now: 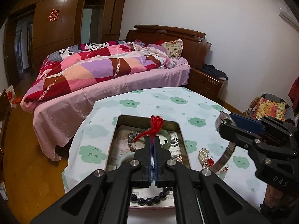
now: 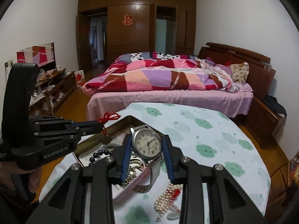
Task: Organize jewelry
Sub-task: 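Carry the charm and watch to the tin with both tools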
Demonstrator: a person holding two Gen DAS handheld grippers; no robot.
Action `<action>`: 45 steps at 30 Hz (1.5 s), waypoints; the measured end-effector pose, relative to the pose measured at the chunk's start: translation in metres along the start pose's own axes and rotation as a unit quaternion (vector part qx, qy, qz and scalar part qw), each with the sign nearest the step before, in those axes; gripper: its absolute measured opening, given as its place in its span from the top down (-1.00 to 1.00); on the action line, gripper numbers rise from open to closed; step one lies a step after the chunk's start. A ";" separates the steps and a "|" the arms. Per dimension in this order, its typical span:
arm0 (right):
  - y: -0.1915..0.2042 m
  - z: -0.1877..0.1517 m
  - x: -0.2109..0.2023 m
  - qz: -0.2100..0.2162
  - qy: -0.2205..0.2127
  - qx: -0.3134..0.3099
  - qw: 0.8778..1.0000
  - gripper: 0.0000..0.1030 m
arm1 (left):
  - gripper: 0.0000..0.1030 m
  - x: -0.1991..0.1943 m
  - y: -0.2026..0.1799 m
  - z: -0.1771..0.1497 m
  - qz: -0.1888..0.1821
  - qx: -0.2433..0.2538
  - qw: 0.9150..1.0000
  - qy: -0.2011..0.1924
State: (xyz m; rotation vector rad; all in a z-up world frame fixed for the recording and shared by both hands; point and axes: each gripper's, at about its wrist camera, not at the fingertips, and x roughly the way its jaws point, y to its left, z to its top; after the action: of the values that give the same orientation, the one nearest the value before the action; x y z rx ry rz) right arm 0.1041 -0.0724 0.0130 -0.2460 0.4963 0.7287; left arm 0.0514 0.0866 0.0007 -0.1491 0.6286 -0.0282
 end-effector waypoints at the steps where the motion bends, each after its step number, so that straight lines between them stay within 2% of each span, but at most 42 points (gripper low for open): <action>1: 0.001 0.001 0.002 0.003 0.001 -0.001 1.000 0.32 | 1.00 0.000 0.002 0.000 0.001 -0.002 1.000 0.000; 11: 0.014 0.010 0.019 0.020 -0.001 -0.006 1.000 0.32 | 1.00 0.011 0.015 -0.006 0.011 -0.012 1.000 0.016; 22: 0.020 -0.014 0.054 0.009 0.055 -0.012 0.998 0.32 | 1.00 0.033 0.023 -0.019 0.019 -0.023 0.999 0.041; 45: 0.019 -0.029 0.076 0.005 0.103 -0.006 0.995 0.35 | 0.99 0.048 0.026 -0.028 0.025 -0.027 0.997 0.065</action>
State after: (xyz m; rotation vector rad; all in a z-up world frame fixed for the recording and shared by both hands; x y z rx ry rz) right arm 0.1297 -0.0261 -0.0520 -0.3319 0.6895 0.7191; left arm 0.0730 0.1052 -0.0537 -0.1839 0.7631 0.0275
